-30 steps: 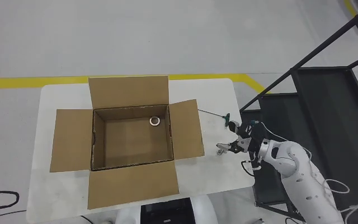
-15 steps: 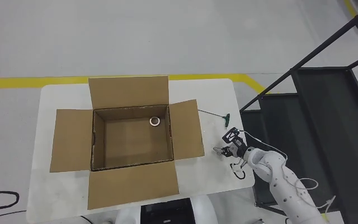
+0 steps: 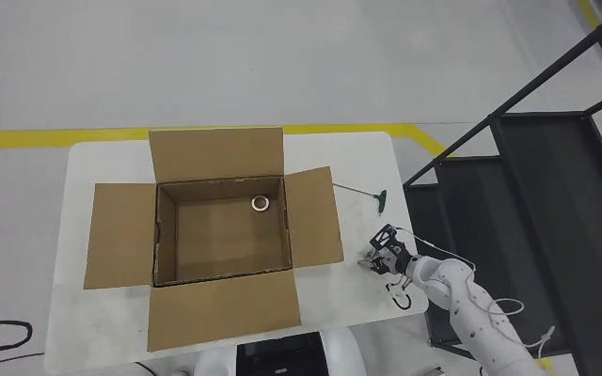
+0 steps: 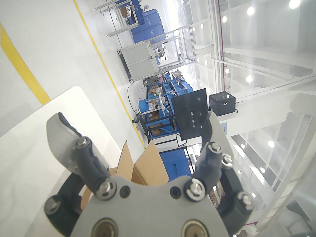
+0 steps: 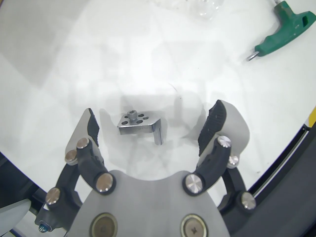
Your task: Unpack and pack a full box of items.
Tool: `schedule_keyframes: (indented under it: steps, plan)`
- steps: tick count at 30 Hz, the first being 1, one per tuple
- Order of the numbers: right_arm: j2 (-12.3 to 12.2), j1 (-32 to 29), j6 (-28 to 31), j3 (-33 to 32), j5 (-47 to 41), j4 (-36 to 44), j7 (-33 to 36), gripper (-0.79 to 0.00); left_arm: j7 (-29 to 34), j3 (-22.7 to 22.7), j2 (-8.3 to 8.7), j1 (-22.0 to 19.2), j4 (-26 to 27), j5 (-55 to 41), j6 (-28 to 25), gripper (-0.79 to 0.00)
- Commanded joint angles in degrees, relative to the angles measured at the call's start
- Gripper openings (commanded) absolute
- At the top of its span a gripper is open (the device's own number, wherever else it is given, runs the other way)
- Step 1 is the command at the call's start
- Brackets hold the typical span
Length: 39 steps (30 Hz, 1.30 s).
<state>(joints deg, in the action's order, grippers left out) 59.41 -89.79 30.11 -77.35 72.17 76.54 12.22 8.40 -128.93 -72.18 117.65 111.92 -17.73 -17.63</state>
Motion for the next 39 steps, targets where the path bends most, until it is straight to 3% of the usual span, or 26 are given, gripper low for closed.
schedule_keyframes:
  steps: [1, 2, 3, 4, 9, 24, 37, 38, 39]
  plan:
    - [0.0, 0.1, 0.2, 0.2, -0.1, -0.2, 0.2, 0.0, 0.0, 0.0, 0.0, 0.0, 0.0, 0.0, 0.0, 0.0]
    - [0.0, 0.2, 0.3, 0.3, -0.1, -0.3, 0.4, -0.043, 0.0, 0.0, 0.0, 0.0, 0.0, 0.0, 0.0, 0.0]
    - [0.0, 0.2, 0.4, 0.3, -0.1, -0.5, 0.6, -0.197, 0.0, 0.0, 0.0, 0.0, 0.0, 0.0, 0.0, 0.0]
    - [0.0, 0.3, 0.4, 0.4, -0.1, -0.6, 0.7, -0.437, 0.0, 0.0, 0.0, 0.0, 0.0, 0.0, 0.0, 0.0]
    - [0.0, 0.4, 0.4, 0.4, 0.0, -1.0, 1.3, -0.785, 0.0, 0.0, 0.0, 0.0, 0.0, 0.0, 0.0, 0.0]
    - [-1.1, -4.4, 1.6, -4.5, 0.0, 5.8, -2.5, -0.785, 0.0, 0.0, 0.0, 0.0, 0.0, 0.0, 0.0, 0.0]
    - [-2.0, -8.2, 6.4, -9.5, -4.8, 12.2, -4.8, -0.785, 0.0, 0.0, 0.0, 0.0, 0.0, 0.0, 0.0, 0.0]
    - [-2.1, -8.3, 7.5, -9.7, -4.7, 12.5, -5.0, -0.677, 0.0, 0.0, 0.0, 0.0, 0.0, 0.0, 0.0, 0.0]
    - [-2.2, -8.5, 8.8, -10.0, -4.4, 12.7, -5.1, -0.351, 0.0, 0.0, 0.0, 0.0, 0.0, 0.0, 0.0, 0.0]
